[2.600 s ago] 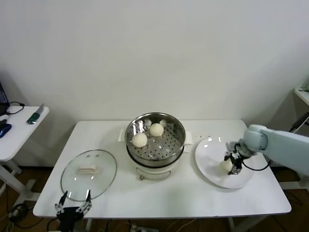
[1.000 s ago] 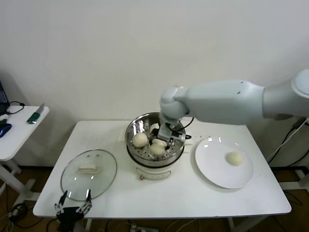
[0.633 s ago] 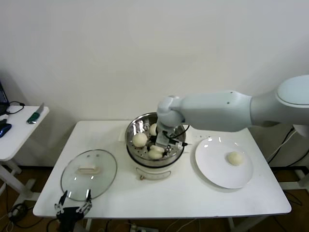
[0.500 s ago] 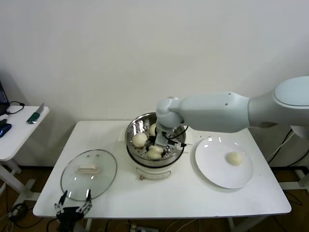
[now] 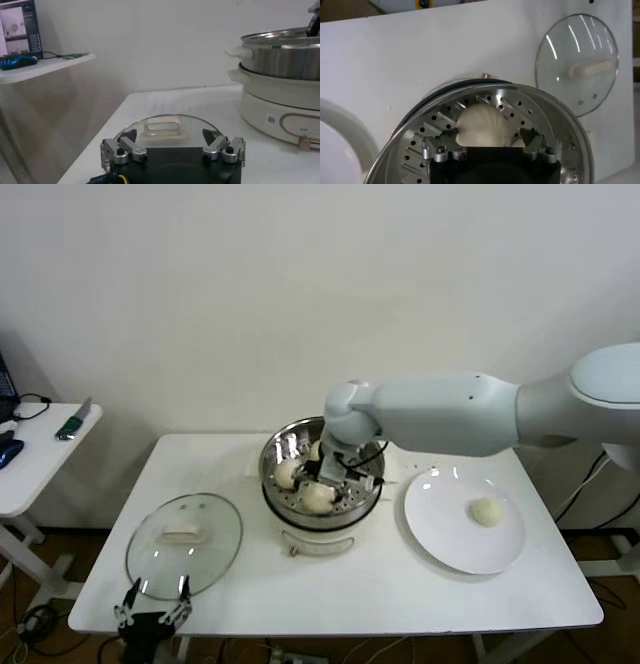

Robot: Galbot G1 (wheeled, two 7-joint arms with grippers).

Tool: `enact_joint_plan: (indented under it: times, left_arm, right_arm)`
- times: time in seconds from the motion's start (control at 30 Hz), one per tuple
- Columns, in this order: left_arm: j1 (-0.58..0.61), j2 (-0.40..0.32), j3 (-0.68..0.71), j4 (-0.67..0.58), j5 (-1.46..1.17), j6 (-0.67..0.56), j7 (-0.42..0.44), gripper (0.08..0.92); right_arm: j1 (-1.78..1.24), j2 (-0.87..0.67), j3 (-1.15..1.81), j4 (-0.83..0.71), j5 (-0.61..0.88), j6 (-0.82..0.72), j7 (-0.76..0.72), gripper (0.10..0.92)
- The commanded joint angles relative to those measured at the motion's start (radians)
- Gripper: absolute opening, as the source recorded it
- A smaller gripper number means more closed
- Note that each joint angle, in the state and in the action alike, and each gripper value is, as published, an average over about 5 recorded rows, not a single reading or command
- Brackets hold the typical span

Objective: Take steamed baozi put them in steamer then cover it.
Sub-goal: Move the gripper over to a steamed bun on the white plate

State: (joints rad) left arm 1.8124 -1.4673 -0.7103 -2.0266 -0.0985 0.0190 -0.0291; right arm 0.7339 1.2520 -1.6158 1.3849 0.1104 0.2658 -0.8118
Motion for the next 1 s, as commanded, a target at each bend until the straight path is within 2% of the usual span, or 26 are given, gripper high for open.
enact_joint_plan:
  times: [0.03,0.23,0.37,0.53,0.7,1.0]
  left_arm:
    - [-0.001,0.001,0.0,0.004,0.001,0.0,0.0,0.823]
    - [-0.009,0.002,0.001,0.008,0.003,0.004,0.001,0.823]
    - [-0.017,0.007,0.001,0.01,0.003,0.007,0.002,0.823]
    - [-0.026,0.01,0.003,0.014,0.002,0.009,0.004,0.823]
    - [-0.03,0.012,0.008,0.013,0.003,0.012,0.006,0.823]
    - [-0.033,0.013,0.002,0.016,0.003,0.012,0.007,0.823]
  right_arm:
    - [0.125,-0.152,-0.031,0.005,0.227,-0.035,-0.103,0.823]
    - [0.28,-0.305,-0.187,-0.001,0.495,-0.129,-0.131,0.823]
    - [0.339,-0.425,-0.261,0.01,0.559,-0.235,-0.126,0.823]
    - [0.341,-0.576,-0.335,0.004,0.481,-0.35,-0.127,0.823]
    - [0.24,-0.683,-0.322,-0.024,0.377,-0.395,-0.122,0.823]
    - [-0.073,-0.732,-0.088,-0.138,0.247,-0.405,-0.121,0.823]
